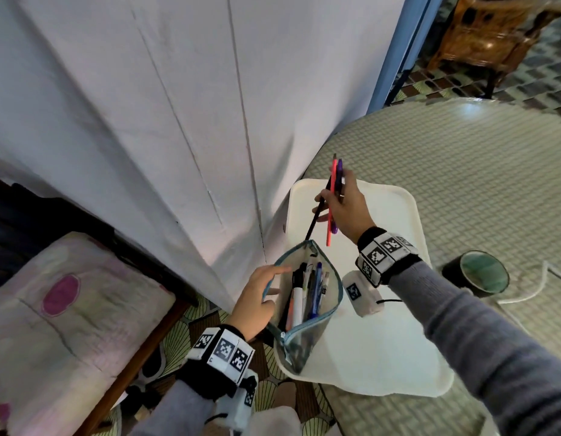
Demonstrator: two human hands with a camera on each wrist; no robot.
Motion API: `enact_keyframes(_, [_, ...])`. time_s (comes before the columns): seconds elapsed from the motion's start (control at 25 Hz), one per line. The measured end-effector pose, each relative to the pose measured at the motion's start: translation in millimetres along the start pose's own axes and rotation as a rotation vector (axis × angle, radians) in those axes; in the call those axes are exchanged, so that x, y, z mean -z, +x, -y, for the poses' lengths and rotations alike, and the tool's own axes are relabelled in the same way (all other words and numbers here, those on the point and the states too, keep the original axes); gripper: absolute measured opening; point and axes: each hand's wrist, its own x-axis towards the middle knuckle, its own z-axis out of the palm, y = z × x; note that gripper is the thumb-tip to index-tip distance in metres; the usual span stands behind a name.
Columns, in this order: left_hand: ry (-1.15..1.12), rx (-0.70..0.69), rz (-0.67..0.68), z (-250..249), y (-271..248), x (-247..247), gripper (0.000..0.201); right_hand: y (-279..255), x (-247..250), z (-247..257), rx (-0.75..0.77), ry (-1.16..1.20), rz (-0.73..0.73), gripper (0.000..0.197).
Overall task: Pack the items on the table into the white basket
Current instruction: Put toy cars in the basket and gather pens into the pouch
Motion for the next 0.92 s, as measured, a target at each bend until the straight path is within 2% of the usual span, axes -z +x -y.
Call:
enact_keyframes(0.08, [0.027, 0.021, 0.008, -3.6, 2.9, -0.9, 0.076, -5.7, 15.4, 27.8, 0.113, 0.044, -0.087, 0.046])
enact_keyframes(0.16, [0.030, 0.036, 0.001, -6.7, 4.8, -3.4, 0.074, -18.4, 23.8, 47.7, 0.156, 0.107, -0.116, 0.051])
enact_keyframes(0.32, [-0.018, 0.016, 0.000, -16.8, 5.5, -5.3, 0.072, -70.1, 5.9, 39.7, 0.010, 0.111, 0.034, 0.045])
enact_keyframes(0.48, [-0.047, -0.015, 0.040, -14.8, 5.7, -5.3, 0.070, -111.2, -18.2, -4.0, -0.113, -0.104, 0.032, 0.036])
enact_keyframes(0.6, [-0.044, -0.077, 0.037, -9.1, 6.1, -7.4, 0.073, -129.5, -31.1, -21.6, -0.165, -0.243, 0.091, 0.031])
enact_keyframes(0.76, [0.051, -0.161, 0.094, -18.6, 15.4, -8.4, 0.072, -138.9, -36.5, -23.6, -0.182, -0.386, 0.136, 0.045])
enact_keyframes(0.92, [0.204, -0.163, 0.204, -28.1, 36.6, -5.1, 0.083, -135.7, -28.5, -24.6, -0.270, -0.407, 0.101, 0.049])
